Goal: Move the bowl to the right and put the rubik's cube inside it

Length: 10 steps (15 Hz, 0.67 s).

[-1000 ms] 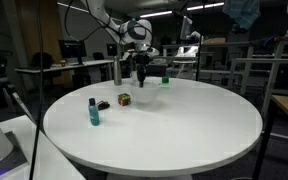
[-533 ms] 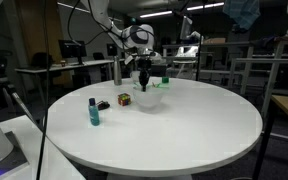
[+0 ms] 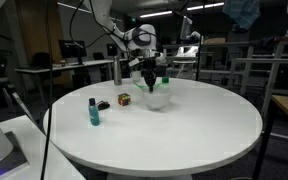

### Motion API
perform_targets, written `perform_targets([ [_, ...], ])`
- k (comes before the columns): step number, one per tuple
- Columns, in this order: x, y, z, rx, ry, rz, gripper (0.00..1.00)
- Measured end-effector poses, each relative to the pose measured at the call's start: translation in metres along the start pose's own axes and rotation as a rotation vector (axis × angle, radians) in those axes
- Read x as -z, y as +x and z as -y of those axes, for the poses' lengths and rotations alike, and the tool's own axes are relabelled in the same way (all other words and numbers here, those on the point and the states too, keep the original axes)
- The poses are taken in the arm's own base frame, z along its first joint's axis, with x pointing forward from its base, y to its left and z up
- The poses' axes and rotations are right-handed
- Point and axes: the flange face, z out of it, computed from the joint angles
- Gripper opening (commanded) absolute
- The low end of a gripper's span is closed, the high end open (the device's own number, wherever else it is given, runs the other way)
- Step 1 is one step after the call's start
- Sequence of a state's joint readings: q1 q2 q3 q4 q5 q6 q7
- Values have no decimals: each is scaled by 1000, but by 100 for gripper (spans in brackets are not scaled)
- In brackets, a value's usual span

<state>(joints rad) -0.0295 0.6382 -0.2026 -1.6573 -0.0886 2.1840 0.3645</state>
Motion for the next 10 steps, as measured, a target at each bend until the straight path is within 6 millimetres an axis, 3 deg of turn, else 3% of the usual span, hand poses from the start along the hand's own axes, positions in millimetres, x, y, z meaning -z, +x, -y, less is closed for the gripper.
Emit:
perform_targets([
  [10, -8, 4, 2, 1, 19, -52, 3],
])
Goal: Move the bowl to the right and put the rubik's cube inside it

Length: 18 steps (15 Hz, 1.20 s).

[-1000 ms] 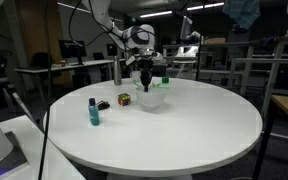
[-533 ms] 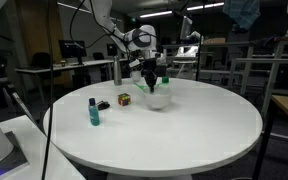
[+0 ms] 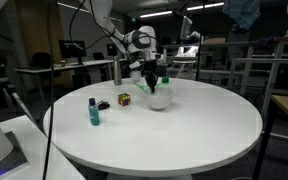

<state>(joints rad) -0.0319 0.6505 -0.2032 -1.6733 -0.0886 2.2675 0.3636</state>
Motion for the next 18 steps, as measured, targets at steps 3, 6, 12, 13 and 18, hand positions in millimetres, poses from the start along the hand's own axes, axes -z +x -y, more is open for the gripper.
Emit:
perform_targets([
  [3, -4, -1, -2, -1, -4, 6, 3],
  [6, -13, -1, -3, -2, -12, 17, 3],
  [12, -18, -2, -4, -4, -18, 23, 11],
  [13, -18, -1, -5, -4, -18, 23, 11],
  [18, -18, -1, -5, -5, -19, 23, 11],
])
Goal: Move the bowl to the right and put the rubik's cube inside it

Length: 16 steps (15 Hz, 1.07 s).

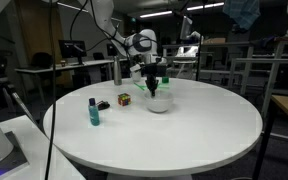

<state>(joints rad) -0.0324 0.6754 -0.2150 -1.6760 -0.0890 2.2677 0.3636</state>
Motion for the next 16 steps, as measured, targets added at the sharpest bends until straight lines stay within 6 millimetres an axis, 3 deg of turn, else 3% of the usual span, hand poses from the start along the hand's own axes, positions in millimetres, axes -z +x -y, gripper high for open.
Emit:
perform_targets([
  [1, 0, 0, 0, 0, 0, 0, 3],
  [3, -1, 0, 0, 0, 0, 1, 3],
  [4, -1, 0, 0, 1, 0, 1, 36],
  [6, -1, 0, 1, 1, 0, 1, 43],
  [13, -1, -1, 2, 0, 0, 1, 95],
  [16, 1, -1, 5, -3, -1, -2, 100],
])
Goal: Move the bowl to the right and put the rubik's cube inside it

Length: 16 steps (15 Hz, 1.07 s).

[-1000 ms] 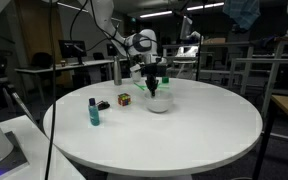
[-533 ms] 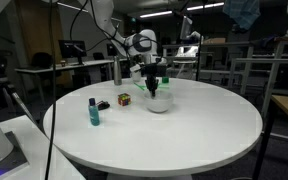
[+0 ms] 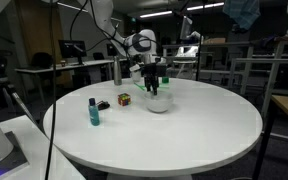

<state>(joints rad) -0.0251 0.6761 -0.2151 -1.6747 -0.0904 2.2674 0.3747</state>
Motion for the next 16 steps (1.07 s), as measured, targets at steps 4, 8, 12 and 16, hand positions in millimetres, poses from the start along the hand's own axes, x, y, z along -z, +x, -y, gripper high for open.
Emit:
perform_targets([
  [4, 8, 0, 8, -25, -3, -16, 100],
  [8, 14, -1, 16, -66, -21, -32, 100],
  [12, 17, -5, 21, -155, -50, -10, 100],
  [16, 26, -14, 26, -202, -87, 64, 100],
])
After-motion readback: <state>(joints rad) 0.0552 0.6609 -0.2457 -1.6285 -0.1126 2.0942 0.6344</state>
